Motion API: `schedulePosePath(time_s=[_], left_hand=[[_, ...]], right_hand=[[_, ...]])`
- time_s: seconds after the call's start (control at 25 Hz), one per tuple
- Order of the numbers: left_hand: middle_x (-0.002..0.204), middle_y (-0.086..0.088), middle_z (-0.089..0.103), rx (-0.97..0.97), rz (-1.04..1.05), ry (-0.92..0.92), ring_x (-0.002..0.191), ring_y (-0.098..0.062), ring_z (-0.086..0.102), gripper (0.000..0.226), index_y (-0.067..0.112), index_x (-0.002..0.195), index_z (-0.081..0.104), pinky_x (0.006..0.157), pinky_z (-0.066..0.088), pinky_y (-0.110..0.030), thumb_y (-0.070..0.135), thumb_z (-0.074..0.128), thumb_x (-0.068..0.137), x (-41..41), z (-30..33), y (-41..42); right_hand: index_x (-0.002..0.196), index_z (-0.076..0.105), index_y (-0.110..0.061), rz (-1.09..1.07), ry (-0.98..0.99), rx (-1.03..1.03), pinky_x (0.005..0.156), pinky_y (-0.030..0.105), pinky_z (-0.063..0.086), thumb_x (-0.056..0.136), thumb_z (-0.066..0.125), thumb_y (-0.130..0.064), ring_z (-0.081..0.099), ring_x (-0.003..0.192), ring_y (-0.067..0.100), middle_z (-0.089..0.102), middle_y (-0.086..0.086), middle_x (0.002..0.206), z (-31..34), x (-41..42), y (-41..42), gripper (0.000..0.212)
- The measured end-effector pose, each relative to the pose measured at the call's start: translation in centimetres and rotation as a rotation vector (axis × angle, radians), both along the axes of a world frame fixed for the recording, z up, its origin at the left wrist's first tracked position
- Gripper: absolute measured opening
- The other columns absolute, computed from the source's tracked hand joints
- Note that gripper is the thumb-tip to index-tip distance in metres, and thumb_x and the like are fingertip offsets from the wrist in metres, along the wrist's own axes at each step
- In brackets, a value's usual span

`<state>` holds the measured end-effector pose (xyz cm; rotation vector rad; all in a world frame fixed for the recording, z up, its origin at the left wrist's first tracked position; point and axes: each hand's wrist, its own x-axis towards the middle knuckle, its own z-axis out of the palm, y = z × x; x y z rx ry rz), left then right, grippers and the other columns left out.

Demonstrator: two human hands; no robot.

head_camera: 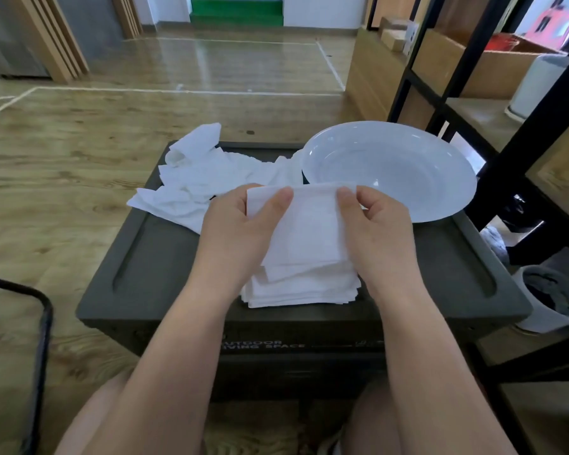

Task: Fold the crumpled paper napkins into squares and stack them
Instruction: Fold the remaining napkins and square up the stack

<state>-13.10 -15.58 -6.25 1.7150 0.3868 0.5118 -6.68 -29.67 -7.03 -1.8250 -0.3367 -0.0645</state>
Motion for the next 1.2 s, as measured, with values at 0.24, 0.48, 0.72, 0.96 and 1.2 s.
schedulePosePath(time_s=[0.24, 0.48, 0.72, 0.96, 1.2], left_hand=[[0.076, 0.002, 0.075, -0.139, -0.036, 0.000, 0.074, -0.015, 0.071, 0.009, 0.027, 0.073, 0.076, 0.070, 0.058, -0.034, 0.020, 0.076, 0.079, -0.8, -0.7, 0.2], [0.083, 0.003, 0.077, -0.201, -0.193, 0.054, 0.078, -0.012, 0.073, 0.022, 0.031, 0.079, 0.078, 0.064, 0.056, -0.020, 0.043, 0.079, 0.061, -1.2, 0.0, 0.5], [0.096, 0.000, 0.075, -0.143, -0.187, 0.112, 0.103, -0.022, 0.066, 0.050, 0.037, 0.087, 0.077, 0.099, 0.046, -0.050, 0.076, 0.058, 0.063, -1.2, 0.5, 0.5], [0.089, -0.020, 0.072, -0.111, -0.146, 0.028, 0.086, -0.032, 0.069, 0.031, 0.032, 0.079, 0.079, 0.093, 0.050, -0.047, 0.057, 0.079, 0.060, -1.6, 0.8, 0.4], [0.064, -0.007, 0.069, -0.001, -0.027, -0.120, 0.062, -0.004, 0.054, 0.014, 0.040, 0.074, 0.077, 0.060, 0.044, -0.012, 0.051, 0.071, 0.067, -1.9, 0.8, 0.6]], right_hand=[[0.054, 0.028, -0.015, 0.007, -0.008, -0.148, 0.050, 0.027, 0.022, 0.091, 0.051, -0.040, 0.024, 0.051, 0.011, 0.026, -0.006, 0.051, 0.2, -0.8, -1.0, 0.050], [0.084, 0.069, -0.010, 0.119, 0.108, 0.033, 0.071, 0.050, 0.055, 0.088, 0.062, -0.037, 0.065, 0.083, 0.036, 0.070, 0.017, 0.086, 0.4, -1.2, -2.2, 0.028], [0.084, 0.075, -0.034, 0.249, 0.097, 0.083, 0.063, 0.022, 0.057, 0.092, 0.060, -0.024, 0.072, 0.074, 0.009, 0.076, -0.006, 0.078, 0.7, -0.9, -2.8, 0.020], [0.099, 0.075, -0.029, 0.359, 0.127, 0.105, 0.080, 0.037, 0.056, 0.095, 0.054, -0.022, 0.070, 0.091, 0.017, 0.075, -0.003, 0.094, 0.6, -0.7, -3.1, 0.022], [0.104, 0.072, -0.027, 0.348, 0.136, 0.061, 0.077, 0.039, 0.056, 0.091, 0.045, -0.050, 0.069, 0.089, 0.022, 0.074, 0.004, 0.097, 0.6, -0.8, -2.9, 0.038]])
